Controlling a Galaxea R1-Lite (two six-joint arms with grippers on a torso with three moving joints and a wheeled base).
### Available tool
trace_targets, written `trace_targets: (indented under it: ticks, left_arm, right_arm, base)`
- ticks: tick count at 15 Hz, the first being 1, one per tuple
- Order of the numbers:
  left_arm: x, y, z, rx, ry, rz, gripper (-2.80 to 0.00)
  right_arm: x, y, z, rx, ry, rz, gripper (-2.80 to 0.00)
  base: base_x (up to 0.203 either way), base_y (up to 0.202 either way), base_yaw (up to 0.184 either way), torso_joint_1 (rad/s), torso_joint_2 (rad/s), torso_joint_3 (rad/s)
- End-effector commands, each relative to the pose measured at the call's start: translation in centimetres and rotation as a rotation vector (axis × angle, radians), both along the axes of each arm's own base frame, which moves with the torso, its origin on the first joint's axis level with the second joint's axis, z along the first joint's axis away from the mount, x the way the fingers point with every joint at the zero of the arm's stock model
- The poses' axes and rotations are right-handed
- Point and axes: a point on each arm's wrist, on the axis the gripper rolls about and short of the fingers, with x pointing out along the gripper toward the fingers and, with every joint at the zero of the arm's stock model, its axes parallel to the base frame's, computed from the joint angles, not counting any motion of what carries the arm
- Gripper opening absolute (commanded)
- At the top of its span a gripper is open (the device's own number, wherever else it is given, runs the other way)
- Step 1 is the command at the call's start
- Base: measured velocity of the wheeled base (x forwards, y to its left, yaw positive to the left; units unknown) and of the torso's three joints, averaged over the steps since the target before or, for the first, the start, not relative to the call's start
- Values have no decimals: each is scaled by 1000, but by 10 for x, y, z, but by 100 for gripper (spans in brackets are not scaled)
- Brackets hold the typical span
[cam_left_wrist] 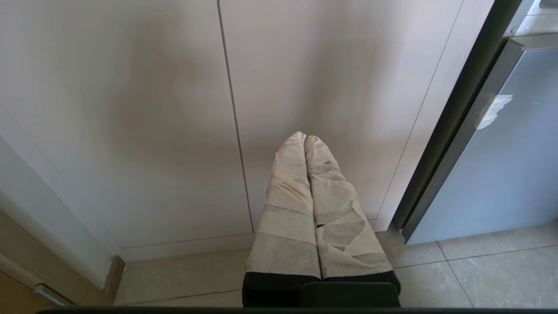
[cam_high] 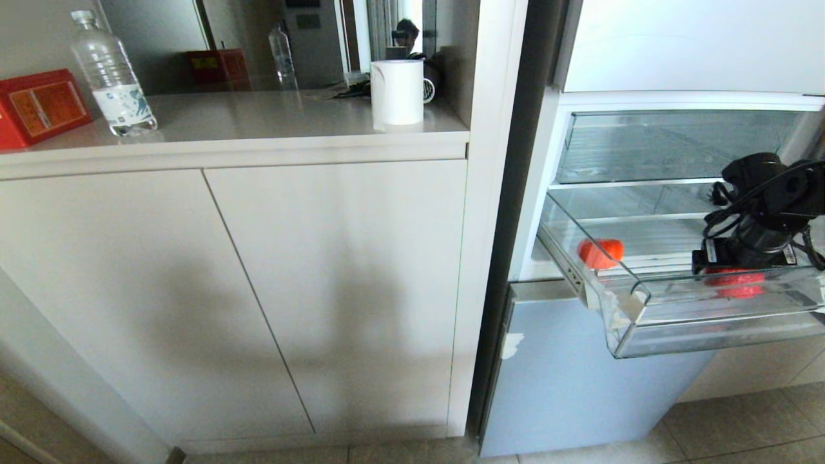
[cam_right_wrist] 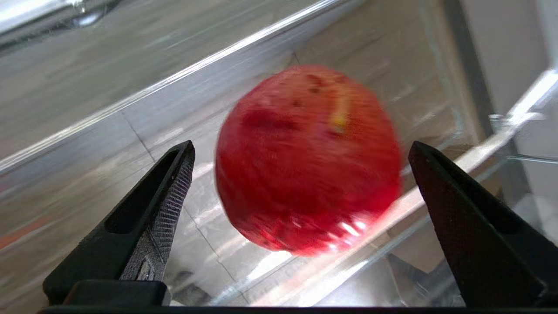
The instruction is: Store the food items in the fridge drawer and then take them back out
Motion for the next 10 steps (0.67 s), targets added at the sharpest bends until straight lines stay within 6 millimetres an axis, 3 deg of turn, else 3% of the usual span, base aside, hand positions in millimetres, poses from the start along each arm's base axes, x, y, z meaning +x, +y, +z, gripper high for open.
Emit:
trace_targets:
  ticks: [1, 6, 7, 10]
  left_arm:
    - [0, 0, 0, 0, 2, 0, -280]
    - [0, 0, 0, 0, 2, 1, -280]
    - [0, 0, 0, 0, 2, 0, -280]
    - [0, 0, 0, 0, 2, 0, -280]
  right_arm:
    - [4, -1, -11, 6, 27, -2, 0]
    - [6, -1, -16, 12, 35, -7, 0]
    - [6, -1, -17, 12, 35, -8, -280]
    - [6, -2, -16, 13, 32, -11, -280]
  base:
    - [0, 0, 0, 0, 0, 0]
    - [0, 0, 0, 0, 0, 0]
    - [0, 0, 0, 0, 0, 0]
    - [0, 0, 0, 0, 0, 0]
